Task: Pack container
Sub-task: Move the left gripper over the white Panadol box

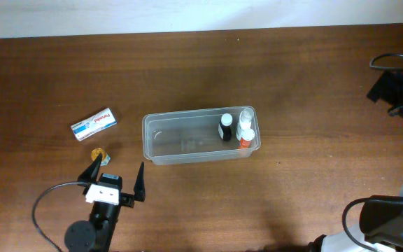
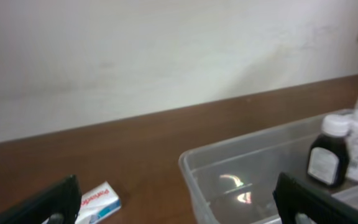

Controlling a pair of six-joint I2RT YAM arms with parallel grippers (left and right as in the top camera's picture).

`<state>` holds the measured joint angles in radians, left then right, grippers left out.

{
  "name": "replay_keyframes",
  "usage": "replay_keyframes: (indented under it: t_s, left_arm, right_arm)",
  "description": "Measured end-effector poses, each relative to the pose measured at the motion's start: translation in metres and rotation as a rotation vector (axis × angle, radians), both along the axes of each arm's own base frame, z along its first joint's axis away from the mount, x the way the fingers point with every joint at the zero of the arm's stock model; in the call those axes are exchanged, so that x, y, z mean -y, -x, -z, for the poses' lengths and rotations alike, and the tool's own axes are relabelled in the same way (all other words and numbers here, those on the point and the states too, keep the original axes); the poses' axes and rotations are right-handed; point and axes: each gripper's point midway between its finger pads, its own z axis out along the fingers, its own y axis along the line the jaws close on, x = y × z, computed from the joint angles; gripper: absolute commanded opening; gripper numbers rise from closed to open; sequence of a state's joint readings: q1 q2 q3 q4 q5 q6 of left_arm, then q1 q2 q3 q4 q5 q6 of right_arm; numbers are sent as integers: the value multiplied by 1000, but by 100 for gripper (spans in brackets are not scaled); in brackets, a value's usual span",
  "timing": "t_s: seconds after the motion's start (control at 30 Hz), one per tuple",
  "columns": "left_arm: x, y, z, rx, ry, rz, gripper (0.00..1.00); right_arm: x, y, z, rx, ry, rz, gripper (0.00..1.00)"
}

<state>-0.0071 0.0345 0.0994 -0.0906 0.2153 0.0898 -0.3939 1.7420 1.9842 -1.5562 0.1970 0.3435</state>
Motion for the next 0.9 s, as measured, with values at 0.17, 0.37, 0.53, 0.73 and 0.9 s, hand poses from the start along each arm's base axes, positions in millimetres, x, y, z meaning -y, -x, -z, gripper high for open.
replay_keyframes:
  t_s: [0.17, 0.37, 0.53, 0.73, 0.9]
  left_arm:
    - [-12, 1, -34, -133, 2, -46, 99]
    - [-32, -27, -79, -377, 63, -72, 99]
    - [-41, -63, -108, -524, 157, -5, 99]
    - [-42, -89, -104, -638, 225, 53, 99]
    - [-44, -84, -63, -825, 280, 32, 99]
  right_arm:
    - [0, 0, 0, 0, -3, 1, 98]
    - [0, 0, 0, 2, -3, 1, 98]
    - [0, 0, 0, 2, -3, 1, 98]
    - [0, 0, 0, 2, -3, 1, 98]
    - [0, 0, 0, 2, -3, 1, 99]
